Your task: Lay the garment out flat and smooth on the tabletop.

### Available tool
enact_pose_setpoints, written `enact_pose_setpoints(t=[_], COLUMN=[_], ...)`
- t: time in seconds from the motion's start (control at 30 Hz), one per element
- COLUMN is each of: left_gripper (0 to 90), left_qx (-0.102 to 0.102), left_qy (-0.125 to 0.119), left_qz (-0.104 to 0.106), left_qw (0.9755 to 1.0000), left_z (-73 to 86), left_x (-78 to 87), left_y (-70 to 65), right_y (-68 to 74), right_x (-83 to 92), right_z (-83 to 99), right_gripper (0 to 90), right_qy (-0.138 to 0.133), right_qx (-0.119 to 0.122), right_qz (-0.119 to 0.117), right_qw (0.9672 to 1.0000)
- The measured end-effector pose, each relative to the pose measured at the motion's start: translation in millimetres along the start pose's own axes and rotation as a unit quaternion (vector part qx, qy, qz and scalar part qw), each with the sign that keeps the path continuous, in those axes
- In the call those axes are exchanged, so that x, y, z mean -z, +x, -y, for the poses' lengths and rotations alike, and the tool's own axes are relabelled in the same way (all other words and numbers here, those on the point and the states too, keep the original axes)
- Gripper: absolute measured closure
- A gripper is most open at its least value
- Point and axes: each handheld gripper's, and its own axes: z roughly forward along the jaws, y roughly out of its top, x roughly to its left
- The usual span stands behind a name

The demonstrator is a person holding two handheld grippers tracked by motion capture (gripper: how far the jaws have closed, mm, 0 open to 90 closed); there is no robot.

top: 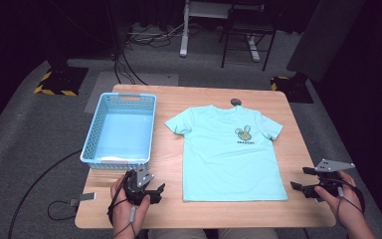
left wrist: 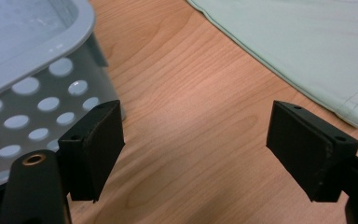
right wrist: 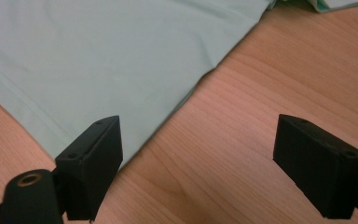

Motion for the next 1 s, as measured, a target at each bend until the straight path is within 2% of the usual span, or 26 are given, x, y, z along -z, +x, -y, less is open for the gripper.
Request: enact_pose_setpoints(t=[0.3,0.43,0.53,0.63,0.67,0.8,1.0], left_gripper=[18.5,18.2,18.2,18.2,17.2,16.4,16.2], left_qx=[0.021,0.030,0.032,0.035,0.044,0.044,0.044], left_qy=[0.014,0.020,0.022,0.032,0.027,0.027,0.027], left_qz=[-0.004,-0.008,-0.007,-0.011,-0.007,-0.006,-0.007], left_qw=[0.9997,0.9993,0.9992,0.9988,0.9986,0.9986,0.9986], left_z=[19.0,26.0,29.3,33.0,33.7,33.8,33.9], left_x=[6.4,3.3,0.0,-5.0,-6.3,-6.4,-6.4], left_y=[11.4,13.9,14.9,15.1,15.6,15.7,15.4], right_y=[-4.5,-8.3,-11.6,-12.5,-11.8,-6.9,-0.8], right_x=[-1.9,-3.7,-5.7,-8.7,-10.1,-12.6,-11.7], right_z=[17.1,26.1,32.9,40.5,43.6,52.8,55.4], right_gripper=[15.8,15.8,15.8,15.8,14.2,10.2,9.7], right_qy=[0.005,0.003,0.003,0.011,0.012,-0.030,-0.032], right_qx=[-0.018,-0.027,-0.033,-0.038,-0.037,-0.048,-0.060], right_qz=[0.002,0.004,0.014,0.018,0.020,0.038,0.052], right_qw=[0.9998,0.9996,0.9993,0.9991,0.9990,0.9977,0.9963])
